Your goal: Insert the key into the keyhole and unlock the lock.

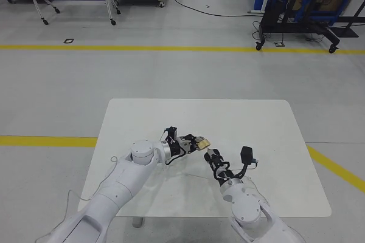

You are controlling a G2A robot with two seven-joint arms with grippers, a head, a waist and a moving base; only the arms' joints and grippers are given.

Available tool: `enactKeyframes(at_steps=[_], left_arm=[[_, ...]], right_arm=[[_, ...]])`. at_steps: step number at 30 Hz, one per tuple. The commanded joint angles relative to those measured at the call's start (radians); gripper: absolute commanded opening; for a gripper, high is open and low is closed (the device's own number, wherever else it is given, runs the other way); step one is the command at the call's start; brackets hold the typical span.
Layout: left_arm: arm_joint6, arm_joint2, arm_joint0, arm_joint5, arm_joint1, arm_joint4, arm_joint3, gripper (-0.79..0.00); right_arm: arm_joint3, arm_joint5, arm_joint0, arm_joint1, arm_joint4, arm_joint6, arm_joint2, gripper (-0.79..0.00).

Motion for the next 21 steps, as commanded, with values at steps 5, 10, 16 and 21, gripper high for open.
enactKeyframes(at_steps=[5,10,16,21], left_arm=[[-0.006,-0.001,0.0,0.005,-0.002,0.023,-0.001,-0.785],[-0.006,-0.007,0.001,0.005,-0.004,0.032,0.0,-0.785],[-0.002,-0.014,0.006,-0.018,-0.006,0.047,-0.004,-0.785],[-0.007,-0.022,0.009,-0.037,-0.007,0.055,-0.008,-0.785]], right_arm=[[0.005,0.014,0.012,-0.007,0.0,0.011,0.001,-0.785],[0.011,0.021,0.02,-0.015,0.004,0.017,0.0,0.0],[-0.001,0.0,-0.005,-0.017,0.007,0.008,0.022,0.0],[-0.016,-0.027,-0.033,-0.016,-0.016,-0.001,0.038,0.0]])
